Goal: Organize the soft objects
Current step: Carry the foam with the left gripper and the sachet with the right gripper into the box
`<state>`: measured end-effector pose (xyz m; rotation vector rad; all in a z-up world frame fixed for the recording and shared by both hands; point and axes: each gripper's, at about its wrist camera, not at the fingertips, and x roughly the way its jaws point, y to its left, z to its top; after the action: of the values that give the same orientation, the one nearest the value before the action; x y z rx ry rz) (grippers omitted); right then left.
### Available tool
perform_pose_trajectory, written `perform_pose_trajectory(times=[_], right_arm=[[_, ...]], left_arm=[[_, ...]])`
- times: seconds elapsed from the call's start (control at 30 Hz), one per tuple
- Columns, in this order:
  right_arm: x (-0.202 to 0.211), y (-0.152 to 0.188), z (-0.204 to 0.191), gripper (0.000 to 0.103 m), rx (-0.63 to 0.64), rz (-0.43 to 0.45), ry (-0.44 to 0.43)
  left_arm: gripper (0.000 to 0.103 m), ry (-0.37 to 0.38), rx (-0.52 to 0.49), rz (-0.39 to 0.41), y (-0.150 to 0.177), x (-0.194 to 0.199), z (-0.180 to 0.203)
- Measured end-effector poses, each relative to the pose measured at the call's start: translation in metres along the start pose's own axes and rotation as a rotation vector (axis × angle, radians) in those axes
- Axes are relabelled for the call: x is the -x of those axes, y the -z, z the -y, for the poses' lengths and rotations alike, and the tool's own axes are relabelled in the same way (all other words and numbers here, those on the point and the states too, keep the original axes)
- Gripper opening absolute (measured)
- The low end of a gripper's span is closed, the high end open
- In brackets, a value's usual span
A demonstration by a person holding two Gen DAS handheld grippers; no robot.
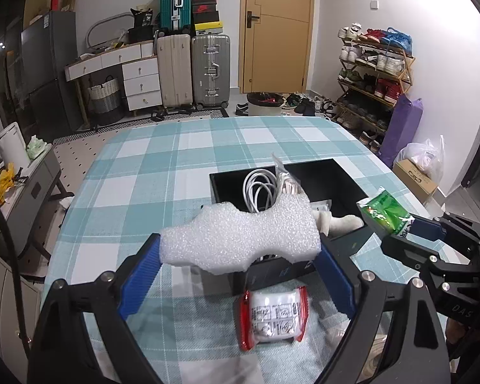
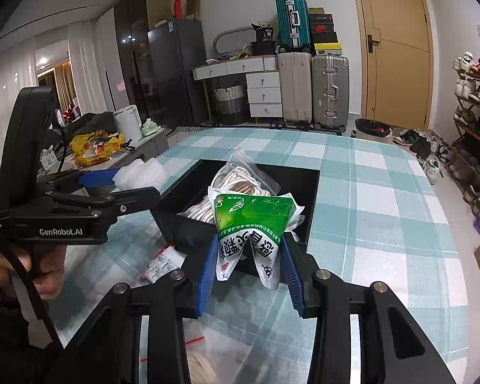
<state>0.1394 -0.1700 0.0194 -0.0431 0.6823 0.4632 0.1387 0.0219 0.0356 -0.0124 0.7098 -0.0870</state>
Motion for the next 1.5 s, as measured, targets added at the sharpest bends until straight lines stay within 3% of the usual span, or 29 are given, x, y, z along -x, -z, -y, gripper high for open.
perform_pose_trajectory(times=[0.53, 1.5], right_arm=[[-0.025, -0.012, 0.008, 0.039, -0.020, 0.004, 0.018], [-0.054, -0.020, 0.013, 0.040, 0.032, -0.043, 0.026]], left_arm=[[0.091, 0.018, -0.064, -0.016, -0.016, -0.029, 0.023], [0.091, 0.035, -0.048, -0.038, -0.027, -0.060, 0.025]])
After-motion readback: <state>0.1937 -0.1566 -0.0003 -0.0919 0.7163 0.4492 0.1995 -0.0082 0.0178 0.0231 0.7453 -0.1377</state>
